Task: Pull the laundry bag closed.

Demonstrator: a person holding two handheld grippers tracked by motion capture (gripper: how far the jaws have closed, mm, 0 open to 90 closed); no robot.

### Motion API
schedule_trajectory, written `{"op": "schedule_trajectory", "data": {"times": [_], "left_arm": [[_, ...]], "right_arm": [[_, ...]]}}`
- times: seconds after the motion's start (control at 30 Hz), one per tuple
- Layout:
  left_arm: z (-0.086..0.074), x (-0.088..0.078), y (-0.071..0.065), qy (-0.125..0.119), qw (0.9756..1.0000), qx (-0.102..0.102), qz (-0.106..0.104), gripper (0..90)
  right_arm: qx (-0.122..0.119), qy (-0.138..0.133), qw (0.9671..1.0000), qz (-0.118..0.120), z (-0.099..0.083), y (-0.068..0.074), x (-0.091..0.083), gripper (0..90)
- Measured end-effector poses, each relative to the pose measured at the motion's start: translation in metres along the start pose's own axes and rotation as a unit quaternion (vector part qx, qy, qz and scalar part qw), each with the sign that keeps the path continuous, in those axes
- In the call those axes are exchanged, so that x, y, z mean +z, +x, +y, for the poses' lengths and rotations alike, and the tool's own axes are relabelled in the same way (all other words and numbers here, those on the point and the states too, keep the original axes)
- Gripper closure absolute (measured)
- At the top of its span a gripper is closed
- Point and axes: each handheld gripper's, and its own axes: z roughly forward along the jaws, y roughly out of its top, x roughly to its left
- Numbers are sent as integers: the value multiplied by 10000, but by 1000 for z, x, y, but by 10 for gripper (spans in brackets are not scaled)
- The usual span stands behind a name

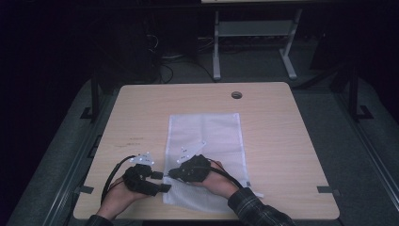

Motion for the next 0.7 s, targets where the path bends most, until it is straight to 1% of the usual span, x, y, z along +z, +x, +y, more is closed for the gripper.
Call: {"op": "schedule_trajectory", "data": {"times": [0.03,0.07,0.17,0.23,0.3,0.37,0.47,0.5,0.53,0.7], "left_arm": [[0,0,0,0,10000,0,0,440],[0,0,1,-9,9999,-48,-118,478],[1,-1,1,5,9997,-101,-237,574],[1,0,2,57,9995,-116,-288,613],[1,1,2,88,9992,-124,-359,674],[2,2,2,128,9991,-104,-390,743],[3,2,2,130,9991,-134,-391,831],[3,1,2,123,9990,-138,-403,831],[3,1,2,119,9989,-160,-422,868],[3,0,2,137,9989,-220,-388,882]], "right_arm": [[9,2,10000,-5,0,0,0,869],[6,-4,10000,-10,0,0,0,869],[14,11,10000,-10,0,0,0,869],[15,18,10000,3,0,1,0,869],[-1,33,10000,9,-1,2,1,869],[-14,41,10000,11,-1,2,1,869],[-8,40,10000,20,-1,1,1,868],[-8,40,10000,20,-1,1,1,868],[-1,39,10000,23,-1,1,0,868],[-68,74,9999,24,-2,1,-1,869]]}}
